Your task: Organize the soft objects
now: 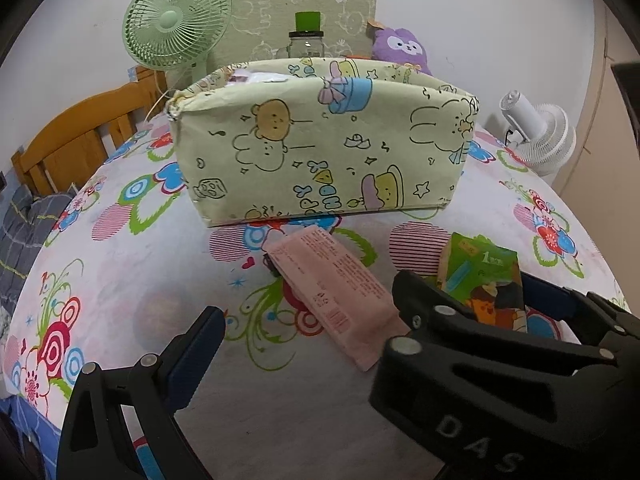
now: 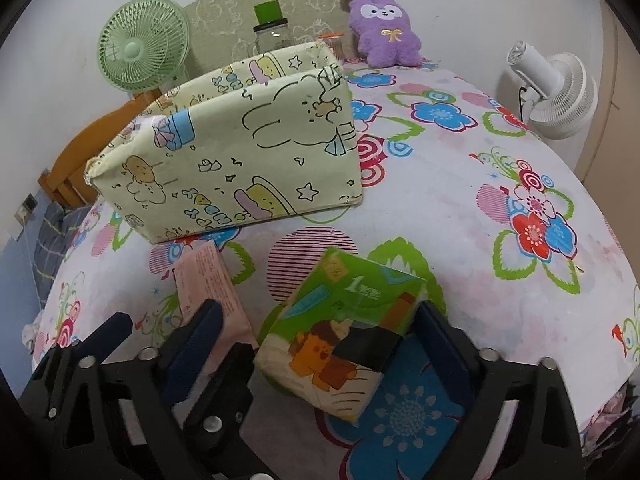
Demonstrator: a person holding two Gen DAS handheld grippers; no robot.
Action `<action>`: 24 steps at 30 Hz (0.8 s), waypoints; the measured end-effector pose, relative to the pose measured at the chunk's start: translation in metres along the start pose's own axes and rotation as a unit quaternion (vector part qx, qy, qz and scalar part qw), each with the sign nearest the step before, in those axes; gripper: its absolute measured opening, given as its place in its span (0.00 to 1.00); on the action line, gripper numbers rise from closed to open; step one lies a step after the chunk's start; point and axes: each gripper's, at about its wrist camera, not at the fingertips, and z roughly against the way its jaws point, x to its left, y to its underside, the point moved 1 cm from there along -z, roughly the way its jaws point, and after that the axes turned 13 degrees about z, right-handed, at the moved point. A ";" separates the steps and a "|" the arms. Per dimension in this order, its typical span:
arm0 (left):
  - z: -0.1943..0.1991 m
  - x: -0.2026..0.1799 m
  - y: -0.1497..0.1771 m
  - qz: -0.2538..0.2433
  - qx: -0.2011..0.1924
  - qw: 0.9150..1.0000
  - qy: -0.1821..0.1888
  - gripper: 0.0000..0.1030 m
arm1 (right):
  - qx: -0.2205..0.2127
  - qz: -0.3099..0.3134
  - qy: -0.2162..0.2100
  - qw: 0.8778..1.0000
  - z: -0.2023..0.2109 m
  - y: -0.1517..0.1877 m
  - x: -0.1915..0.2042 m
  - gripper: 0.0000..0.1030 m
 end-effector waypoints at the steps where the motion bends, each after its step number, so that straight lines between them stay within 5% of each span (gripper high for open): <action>1: -0.001 -0.001 -0.001 -0.001 0.000 1.000 -0.002 0.97 | -0.002 0.005 0.004 1.000 -0.001 -0.001 0.001 0.87; 15: -0.015 -0.015 -0.013 -0.007 0.002 1.000 -0.014 0.97 | -0.020 0.005 0.018 1.000 -0.009 -0.012 -0.015 0.55; 24: -0.025 -0.018 -0.020 0.006 0.007 1.000 -0.016 0.96 | -0.024 -0.003 0.013 1.000 -0.015 -0.020 -0.027 0.54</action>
